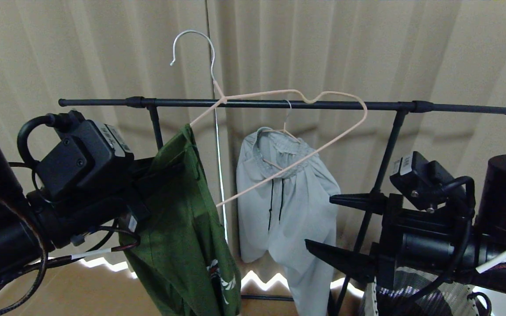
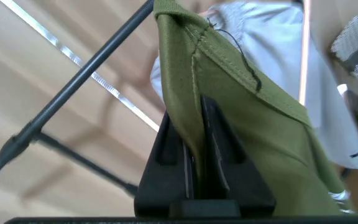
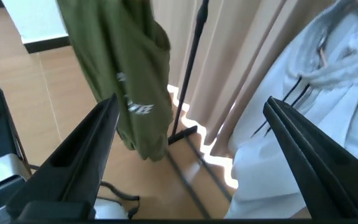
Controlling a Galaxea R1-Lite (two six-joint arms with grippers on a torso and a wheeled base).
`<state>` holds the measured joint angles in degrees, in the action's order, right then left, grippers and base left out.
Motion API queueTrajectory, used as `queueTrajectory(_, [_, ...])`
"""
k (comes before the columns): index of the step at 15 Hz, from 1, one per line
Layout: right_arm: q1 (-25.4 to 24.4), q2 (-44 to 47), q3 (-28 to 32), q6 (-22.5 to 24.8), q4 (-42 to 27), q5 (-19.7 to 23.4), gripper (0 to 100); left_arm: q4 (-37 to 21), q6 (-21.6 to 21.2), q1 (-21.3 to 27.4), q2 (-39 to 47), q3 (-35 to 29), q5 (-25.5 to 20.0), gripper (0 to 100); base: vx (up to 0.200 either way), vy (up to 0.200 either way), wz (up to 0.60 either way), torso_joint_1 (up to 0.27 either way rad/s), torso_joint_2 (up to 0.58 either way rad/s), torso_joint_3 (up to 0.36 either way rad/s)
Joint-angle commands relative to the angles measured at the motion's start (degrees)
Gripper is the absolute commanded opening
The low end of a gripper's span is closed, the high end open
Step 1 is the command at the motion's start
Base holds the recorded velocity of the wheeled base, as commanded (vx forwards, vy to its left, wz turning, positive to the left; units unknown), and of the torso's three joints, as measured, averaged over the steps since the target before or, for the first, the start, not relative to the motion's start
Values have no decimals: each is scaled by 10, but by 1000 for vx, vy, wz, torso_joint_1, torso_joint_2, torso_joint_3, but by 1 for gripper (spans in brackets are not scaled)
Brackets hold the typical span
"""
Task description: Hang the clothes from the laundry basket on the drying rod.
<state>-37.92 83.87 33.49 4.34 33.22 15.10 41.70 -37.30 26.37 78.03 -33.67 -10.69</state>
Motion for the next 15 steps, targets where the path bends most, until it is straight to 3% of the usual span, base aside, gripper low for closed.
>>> queueTrajectory(1, [-15, 29, 4, -2, 5, 0, 100, 6, -4, 0, -3, -5, -12, 0, 0, 0, 0, 0, 0, 0])
queueTrajectory(2, [-22, 34, 3, -6, 17, -1, 100, 9, -12, -1, -2, -5, -26, 0, 0, 0, 0, 0, 0, 0])
queueTrajectory(5, [-40, 82, -1, -33, 84, -4, 100, 11, -100, -19, -1, -7, -43, 0, 0, 0, 0, 0, 0, 0])
queueTrajectory(8, [-52, 119, 1, -57, 119, -15, 100, 11, -134, -24, 0, -9, -43, 0, 0, 0, 0, 0, 0, 0])
queueTrajectory(11, [-77, 167, 17, -79, 178, -53, 100, 11, -134, -22, -9, -21, -42, 0, 0, 0, 0, 0, 0, 0])
queueTrajectory(15, [-91, 218, 68, -107, 190, -103, 100, 12, -134, -13, -16, -21, -43, 0, 0, 0, 0, 0, 0, 0])
